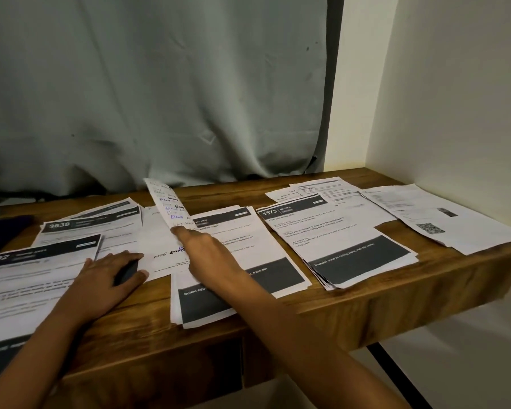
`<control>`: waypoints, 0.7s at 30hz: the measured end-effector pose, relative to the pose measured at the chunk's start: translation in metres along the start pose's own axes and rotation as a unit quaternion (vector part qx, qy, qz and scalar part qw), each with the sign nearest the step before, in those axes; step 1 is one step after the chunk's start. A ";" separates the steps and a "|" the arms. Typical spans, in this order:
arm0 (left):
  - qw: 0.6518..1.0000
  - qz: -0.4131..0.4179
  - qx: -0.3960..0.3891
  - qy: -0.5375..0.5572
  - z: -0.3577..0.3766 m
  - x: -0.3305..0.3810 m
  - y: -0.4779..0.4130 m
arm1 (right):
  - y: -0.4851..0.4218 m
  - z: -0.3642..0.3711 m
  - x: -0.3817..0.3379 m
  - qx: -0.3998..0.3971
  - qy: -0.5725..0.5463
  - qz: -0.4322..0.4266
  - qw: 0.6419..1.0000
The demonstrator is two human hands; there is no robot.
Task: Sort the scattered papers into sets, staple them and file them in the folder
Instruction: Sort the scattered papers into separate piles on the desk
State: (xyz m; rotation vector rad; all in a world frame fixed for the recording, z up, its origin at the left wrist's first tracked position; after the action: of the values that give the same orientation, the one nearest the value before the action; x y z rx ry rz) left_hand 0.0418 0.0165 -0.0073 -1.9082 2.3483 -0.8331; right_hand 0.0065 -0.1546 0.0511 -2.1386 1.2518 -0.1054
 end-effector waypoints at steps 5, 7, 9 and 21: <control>1.000 0.006 0.003 0.002 0.000 -0.001 0.000 | 0.001 0.000 0.016 0.039 -0.036 0.055 0.997; 1.000 0.006 0.004 0.003 0.000 0.000 0.001 | 0.001 -0.005 0.031 0.064 -0.080 0.116 0.988; 1.000 0.007 0.007 0.008 -0.001 0.001 0.003 | 0.003 -0.007 0.048 0.079 -0.111 0.173 0.975; 1.000 0.005 0.012 0.003 -0.012 0.014 0.009 | 0.012 -0.005 0.060 0.062 -0.177 0.266 0.946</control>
State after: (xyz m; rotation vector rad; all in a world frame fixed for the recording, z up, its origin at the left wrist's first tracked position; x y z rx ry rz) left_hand 0.0265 0.0097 0.0037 -1.8867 2.3375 -0.8638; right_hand 0.0276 -0.2095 0.0334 -1.5594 1.5017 0.4022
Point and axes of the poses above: each hand's wrist, its own y-axis away from the middle knuckle, its own z-axis out of the palm, x = y × z, the point moved 10 cm from there along -y, towards the middle knuckle, and after that the axes turned 9 degrees about x, right-handed, at the moved point
